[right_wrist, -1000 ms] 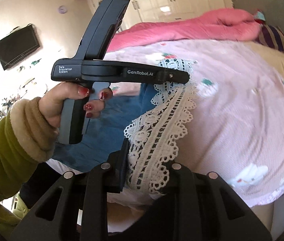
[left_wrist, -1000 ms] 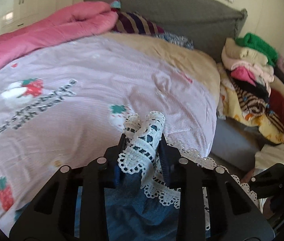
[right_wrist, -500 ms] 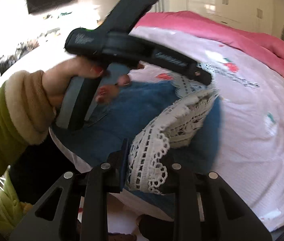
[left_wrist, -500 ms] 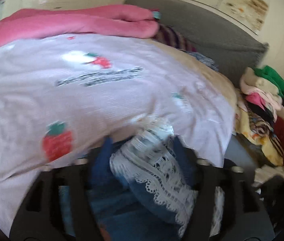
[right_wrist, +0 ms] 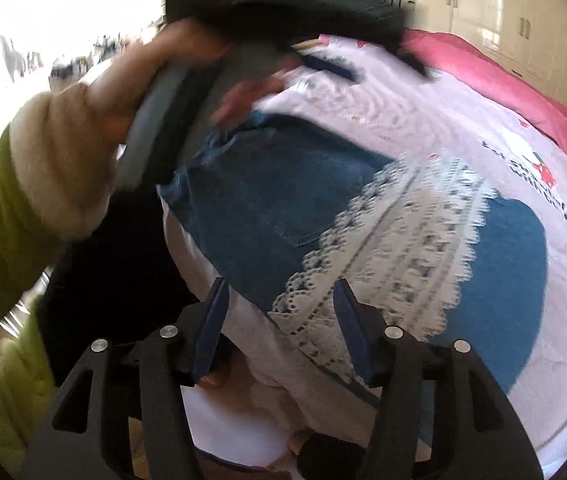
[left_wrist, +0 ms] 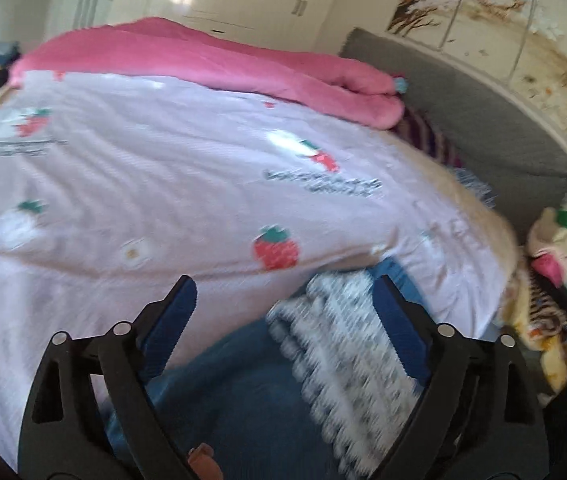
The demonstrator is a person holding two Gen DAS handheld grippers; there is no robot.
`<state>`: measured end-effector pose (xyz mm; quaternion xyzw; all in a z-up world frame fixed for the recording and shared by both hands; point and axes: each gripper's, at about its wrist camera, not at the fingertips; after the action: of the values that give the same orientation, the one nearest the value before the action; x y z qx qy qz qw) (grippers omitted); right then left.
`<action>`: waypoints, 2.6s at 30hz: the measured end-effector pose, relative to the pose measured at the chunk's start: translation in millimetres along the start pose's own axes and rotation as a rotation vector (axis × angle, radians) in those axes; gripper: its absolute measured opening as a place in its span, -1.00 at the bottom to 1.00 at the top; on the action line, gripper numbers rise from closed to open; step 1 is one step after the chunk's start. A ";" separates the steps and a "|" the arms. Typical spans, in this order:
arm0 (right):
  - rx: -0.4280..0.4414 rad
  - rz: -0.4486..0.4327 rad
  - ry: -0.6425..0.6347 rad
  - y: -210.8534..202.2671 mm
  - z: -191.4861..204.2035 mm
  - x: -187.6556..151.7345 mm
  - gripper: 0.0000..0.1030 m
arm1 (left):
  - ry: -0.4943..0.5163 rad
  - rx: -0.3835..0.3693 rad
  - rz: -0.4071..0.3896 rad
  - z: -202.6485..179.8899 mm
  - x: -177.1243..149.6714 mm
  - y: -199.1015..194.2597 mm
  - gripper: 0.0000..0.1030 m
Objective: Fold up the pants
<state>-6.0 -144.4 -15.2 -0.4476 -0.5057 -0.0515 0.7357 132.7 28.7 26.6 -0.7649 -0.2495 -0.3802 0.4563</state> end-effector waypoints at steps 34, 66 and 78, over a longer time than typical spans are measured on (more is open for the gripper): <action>-0.044 0.142 0.133 106.7 -121.6 92.8 -0.64 | 0.178 0.104 0.208 -109.8 -119.8 -9.7 0.20; -0.120 0.035 0.005 17.4 -76.6 37.0 0.23 | 0.122 0.186 0.178 -74.4 -122.8 -45.4 0.45; -0.240 -0.062 0.005 21.8 -87.5 61.8 0.27 | 0.071 0.232 0.159 -56.5 -117.9 -62.4 0.51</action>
<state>96.4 -170.4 12.8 -0.5164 -0.5077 -0.1351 0.6762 -1.9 3.1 -20.4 -0.7104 -0.2141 -0.3381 0.5790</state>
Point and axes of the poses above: each gripper's, at about its wrist camera, not at the fingertips, and y roughly the way its jaws point, z to its left, x to its top, and after that the axes turned 8 degrees about -z, right-handed
